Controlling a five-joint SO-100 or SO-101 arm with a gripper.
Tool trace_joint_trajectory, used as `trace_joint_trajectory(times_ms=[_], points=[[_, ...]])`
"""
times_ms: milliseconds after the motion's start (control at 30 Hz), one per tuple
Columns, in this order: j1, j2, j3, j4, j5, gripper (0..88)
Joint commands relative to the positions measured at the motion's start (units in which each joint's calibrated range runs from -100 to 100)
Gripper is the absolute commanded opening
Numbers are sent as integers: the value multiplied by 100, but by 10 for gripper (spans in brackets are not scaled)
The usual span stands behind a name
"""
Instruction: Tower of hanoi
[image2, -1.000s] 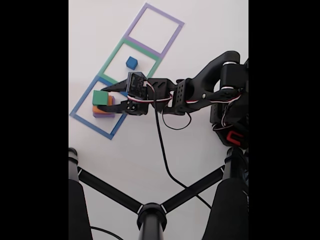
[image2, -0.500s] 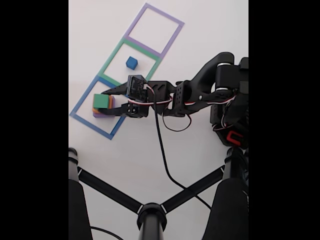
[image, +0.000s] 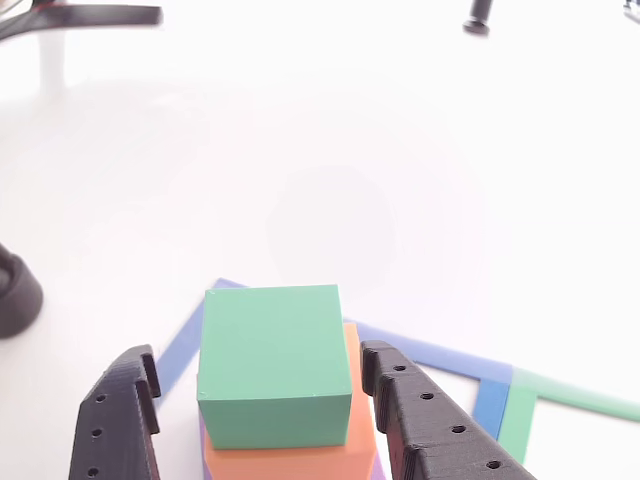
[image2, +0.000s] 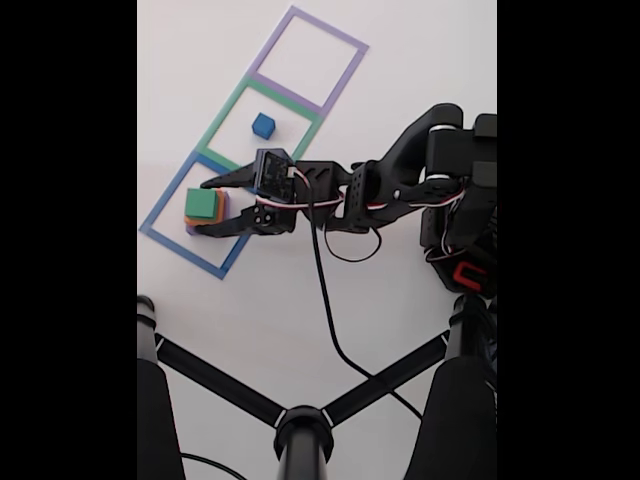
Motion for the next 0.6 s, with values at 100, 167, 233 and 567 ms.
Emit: trace_joint_trajectory(times_ms=[100, 167, 233, 567], points=[[152, -762, -252, 213, 0, 260], [183, -1107, -343, 569, 0, 256], [236, -1507, -470, 1112, 0, 257], [777, -3959, -1624, 5798, 0, 49]])
